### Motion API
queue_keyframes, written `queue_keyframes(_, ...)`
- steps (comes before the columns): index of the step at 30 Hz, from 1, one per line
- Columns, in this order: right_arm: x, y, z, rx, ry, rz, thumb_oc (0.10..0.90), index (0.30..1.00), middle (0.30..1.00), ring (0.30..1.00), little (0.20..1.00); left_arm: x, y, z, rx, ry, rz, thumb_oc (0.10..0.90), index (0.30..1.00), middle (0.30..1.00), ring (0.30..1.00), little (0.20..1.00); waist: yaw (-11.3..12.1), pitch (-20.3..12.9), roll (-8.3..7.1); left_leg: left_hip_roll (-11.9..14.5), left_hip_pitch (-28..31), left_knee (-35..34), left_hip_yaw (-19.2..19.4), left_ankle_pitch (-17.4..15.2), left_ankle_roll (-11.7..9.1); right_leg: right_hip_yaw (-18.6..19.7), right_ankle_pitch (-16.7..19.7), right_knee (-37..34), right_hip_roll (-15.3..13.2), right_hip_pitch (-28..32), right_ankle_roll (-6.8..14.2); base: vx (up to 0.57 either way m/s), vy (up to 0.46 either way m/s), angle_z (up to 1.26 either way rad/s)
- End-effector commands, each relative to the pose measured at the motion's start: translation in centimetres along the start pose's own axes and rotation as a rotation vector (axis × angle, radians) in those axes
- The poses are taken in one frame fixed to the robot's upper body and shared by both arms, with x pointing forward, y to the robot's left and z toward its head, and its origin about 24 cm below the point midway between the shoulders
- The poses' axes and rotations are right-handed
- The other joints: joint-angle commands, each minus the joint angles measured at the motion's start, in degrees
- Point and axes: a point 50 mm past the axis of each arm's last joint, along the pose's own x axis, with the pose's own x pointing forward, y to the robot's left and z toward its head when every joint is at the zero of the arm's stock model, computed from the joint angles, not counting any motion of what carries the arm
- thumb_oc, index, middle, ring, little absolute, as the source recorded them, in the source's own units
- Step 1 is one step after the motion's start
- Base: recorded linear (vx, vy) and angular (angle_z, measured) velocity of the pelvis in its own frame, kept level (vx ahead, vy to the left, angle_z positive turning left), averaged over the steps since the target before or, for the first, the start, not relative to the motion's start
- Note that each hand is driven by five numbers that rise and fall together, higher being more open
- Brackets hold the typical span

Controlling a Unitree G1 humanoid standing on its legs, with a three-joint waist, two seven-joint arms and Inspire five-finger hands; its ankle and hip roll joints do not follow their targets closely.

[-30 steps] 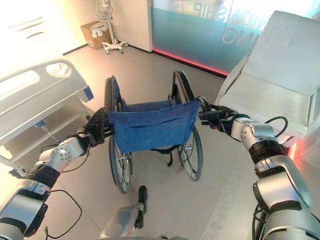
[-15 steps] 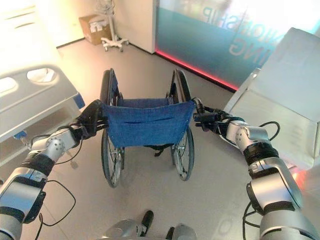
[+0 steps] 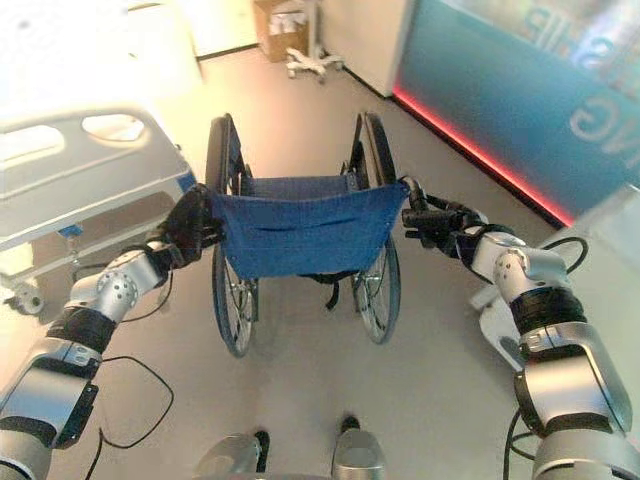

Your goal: Push the wheelchair next to the bed

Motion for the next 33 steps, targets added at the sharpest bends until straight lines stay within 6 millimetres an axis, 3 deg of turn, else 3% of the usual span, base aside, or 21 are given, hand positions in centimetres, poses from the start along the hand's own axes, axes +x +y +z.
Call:
queue_keyframes(1,0.0,12.3,0.7,0.072,-0.035,0.566,0.4,0.3,0.3,0.3,0.3,-2.9,-5.0,3.9,-0.035,-0.309,-0.284,0.4,0.3,0.3,0.3,0.3,7.8,-9.7,-1.08,4.5,-5.0,24.9,9.1,6.3,2.5,-0.7,9.8,-11.6,-2.6,2.2,2.4,0.29,-0.244,0.61)
queue_keyframes(3,0.1,12.7,0.4,0.065,-0.043,0.564,0.4,0.3,0.3,0.3,0.3,-2.9,-4.9,3.8,-0.031,-0.321,-0.283,0.4,0.3,0.3,0.3,0.3,8.5,-8.5,-0.12,2.4,-7.0,21.8,11.1,3.7,2.9,-1.9,8.0,-11.7,-1.1,4.9,2.0,0.38,-0.207,0.22)
queue_keyframes(5,0.3,13.6,0.4,0.06,-0.052,0.562,0.4,0.3,0.3,0.3,0.3,-2.8,-4.7,4.0,-0.017,-0.334,-0.283,0.4,0.3,0.3,0.3,0.3,9.2,-8.0,0.78,0.1,-6.8,12.4,13.7,4.4,2.5,-2.4,6.8,-12.2,0.7,7.2,2.3,0.5,-0.168,0.08)
queue_keyframes(7,0.5,14.8,0.8,0.063,-0.054,0.553,0.4,0.3,0.3,0.3,0.3,-2.6,-4.5,4.3,-0.012,-0.331,-0.294,0.4,0.3,0.3,0.3,0.3,10.6,-8.1,2.14,-0.6,-6.3,-1.9,15.5,6.9,2.3,-2.3,5.1,-13.1,3.8,10.3,2.1,0.57,-0.127,0.28)
queue_keyframes(9,0.7,15.3,1.0,0.075,-0.048,0.551,0.4,0.3,0.3,0.3,0.3,-2.5,-4.7,4.6,-0.003,-0.316,-0.323,0.4,0.3,0.3,0.3,0.3,13.0,-8.7,3.6,-2.4,-7.3,-19.0,15.2,13.2,1.2,-1.9,3.2,-14.2,7.5,14.1,1.6,0.69,-0.12,0.14)
queue_keyframes(11,0.9,15.2,0.9,0.079,-0.045,0.55,0.4,0.3,0.3,0.3,0.3,-2.7,-5.2,4.8,0.007,-0.308,-0.339,0.4,0.3,0.3,0.3,0.3,14.2,-9.1,3.8,-2.4,-8.8,-26.9,16.5,16.3,1.0,-1.7,1.8,-14.8,9.1,17.1,1.1,0.61,-0.108,-0.18)
queue_keyframes(13,0.9,14.4,0.6,0.076,-0.043,0.543,0.4,0.3,0.3,0.3,0.3,-3.3,-6.0,5.0,0.009,-0.298,-0.37,0.4,0.3,0.3,0.3,0.3,15.5,-9.4,3.72,-2.5,-10.6,-29.9,19.0,17.9,0.8,-2.6,-1.0,-13.9,9.8,19.6,0.7,0.64,-0.11,-0.55)
queue_keyframes(14,1.0,13.8,0.4,0.071,-0.041,0.535,0.4,0.3,0.3,0.3,0.3,-3.6,-6.3,5.1,0.007,-0.287,-0.39,0.4,0.3,0.3,0.3,0.3,16.0,-9.6,3.4,-2.8,-10.9,-27.1,20.6,16.4,1.5,-3.7,-2.9,-12.0,9.4,19.5,0.6,0.67,-0.09,-0.56)
queue_keyframes(16,1.3,13.9,-0.1,0.079,-0.025,0.548,0.4,0.3,0.3,0.3,0.3,-3.6,-6.0,5.3,0.035,-0.285,-0.388,0.4,0.3,0.3,0.3,0.3,17.6,-10.6,2.66,-4.7,-9.9,-26.0,18.2,12.8,3.0,-4.0,-7.6,-6.8,7.9,20.6,1.0,0.67,-0.057,-0.48)
queue_keyframes(17,1.4,14.0,-0.3,0.085,-0.02,0.558,0.4,0.3,0.3,0.3,0.3,-3.6,-5.8,5.4,0.052,-0.285,-0.385,0.4,0.3,0.3,0.3,0.3,18.3,-10.8,2.22,-4.8,-9.7,-24.8,18.4,11.8,4.8,-4.6,-7.3,-4.5,7.1,21.1,1.6,0.54,0.005,-0.46)
queue_keyframes(18,1.5,14.1,-0.7,0.101,-0.01,0.561,0.4,0.3,0.3,0.3,0.3,-3.5,-5.7,5.5,0.086,-0.285,-0.383,0.4,0.3,0.3,0.3,0.3,19.1,-11.3,0.48,-6.6,-9.0,-23.0,17.5,8.4,6.9,-5.0,-5.6,0.3,4.4,21.8,3.8,0.5,0.054,-0.38)
queue_keyframes(20,1.7,14.0,-1.3,0.138,-0.007,0.551,0.4,0.3,0.3,0.3,0.3,-3.1,-5.6,6.0,0.161,-0.289,-0.383,0.4,0.3,0.3,0.3,0.3,20.0,-12.3,-0.9,-7.8,-7.3,-22.2,17.1,6.9,9.8,-7.1,3.6,15.2,-0.5,20.7,8.4,0.61,0.125,-0.05)
queue_keyframes(21,1.6,13.5,-1.4,0.169,0.0,0.541,0.4,0.3,0.3,0.3,0.3,-2.9,-5.6,6.2,0.22,-0.287,-0.406,0.4,0.3,0.3,0.3,0.3,19.1,-12.7,-0.67,-7.5,-4.7,-22.4,16.4,5.9,10.2,-7.4,8.5,24.3,-2.1,17.0,10.3,0.56,0.136,0.34)
queue_keyframes(23,1.5,13.1,-1.5,0.187,0.001,0.542,0.4,0.3,0.3,0.3,0.3,-2.7,-5.7,6.5,0.258,-0.285,-0.431,0.4,0.3,0.3,0.3,0.3,18.2,-12.6,0.14,-6.7,-3.4,-21.8,16.5,5.5,10.6,-7.4,10.0,30.1,-4.1,12.6,9.7,0.39,0.066,0.92)
queue_keyframes(24,1.4,13.3,-1.5,0.19,0.005,0.548,0.4,0.3,0.3,0.3,0.3,-2.5,-6.4,6.9,0.301,-0.283,-0.445,0.4,0.3,0.3,0.3,0.3,16.7,-11.9,0.99,-5.9,-1.2,-21.0,16.8,4.0,10.8,-7.5,8.6,27.7,-7.6,8.3,8.1,0.46,-0.076,1.4)
queue_keyframes(25,1.3,13.8,-1.5,0.178,0.006,0.559,0.4,0.3,0.3,0.3,0.3,-2.2,-7.2,7.5,0.328,-0.286,-0.449,0.4,0.3,0.3,0.3,0.3,15.5,-11.3,1.66,-5.2,0.5,-20.8,16.6,3.5,10.6,-7.8,7.3,21.0,-8.9,5.5,6.9,0.46,-0.121,1.08)
queue_keyframes(27,1.1,13.8,-1.4,0.164,-0.002,0.56,0.4,0.3,0.3,0.3,0.3,-2.2,-7.9,8.2,0.335,-0.293,-0.447,0.4,0.3,0.3,0.3,0.3,14.8,-10.8,1.89,-4.8,1.6,-21.0,16.0,3.4,9.8,-8.1,6.9,12.6,-8.6,4.5,6.5,0.27,-0.197,0.38)
queue_keyframes(28,1.0,13.8,-1.3,0.156,-0.01,0.564,0.4,0.3,0.3,0.3,0.3,-2.2,-8.5,8.8,0.339,-0.304,-0.44,0.4,0.3,0.3,0.3,0.3,13.7,-10.1,1.97,-4.5,2.8,-20.8,15.1,2.7,8.8,-8.2,7.4,1.8,-7.3,4.1,6.5,0.27,-0.263,0.32)
queue_keyframes(29,1.0,13.8,-1.3,0.147,-0.012,0.566,0.4,0.3,0.3,0.3,0.3,-2.2,-8.6,9.1,0.336,-0.31,-0.434,0.4,0.3,0.3,0.3,0.3,13.0,-9.9,1.73,-4.6,3.3,-20.6,14.8,2.0,8.5,-7.5,8.6,-3.8,-6.7,3.4,6.9,0.45,-0.404,0.77)
queue_keyframes(30,0.7,13.7,-1.3,0.129,-0.029,0.563,0.4,0.3,0.3,0.3,0.3,-2.2,-8.8,9.5,0.331,-0.321,-0.418,0.4,0.3,0.3,0.3,0.3,10.2,-9.3,0.86,-5.2,5.2,-20.4,13.0,-0.9,8.2,-3.3,14.9,-15.7,-5.3,0.3,9.5,0.38,-0.329,0.94)
queue_keyframes(33,0.0,13.8,-0.7,0.128,-0.032,0.579,0.4,0.3,0.3,0.3,0.3,-1.9,-8.0,10.2,0.292,-0.331,-0.378,0.4,0.3,0.3,0.3,0.3,7.1,-8.8,0.28,-5.6,7.5,-19.4,10.7,-4.1,8.6,0.9,18.7,-22.2,-4.2,-4.2,10.9,0.4,-0.298,0.91)
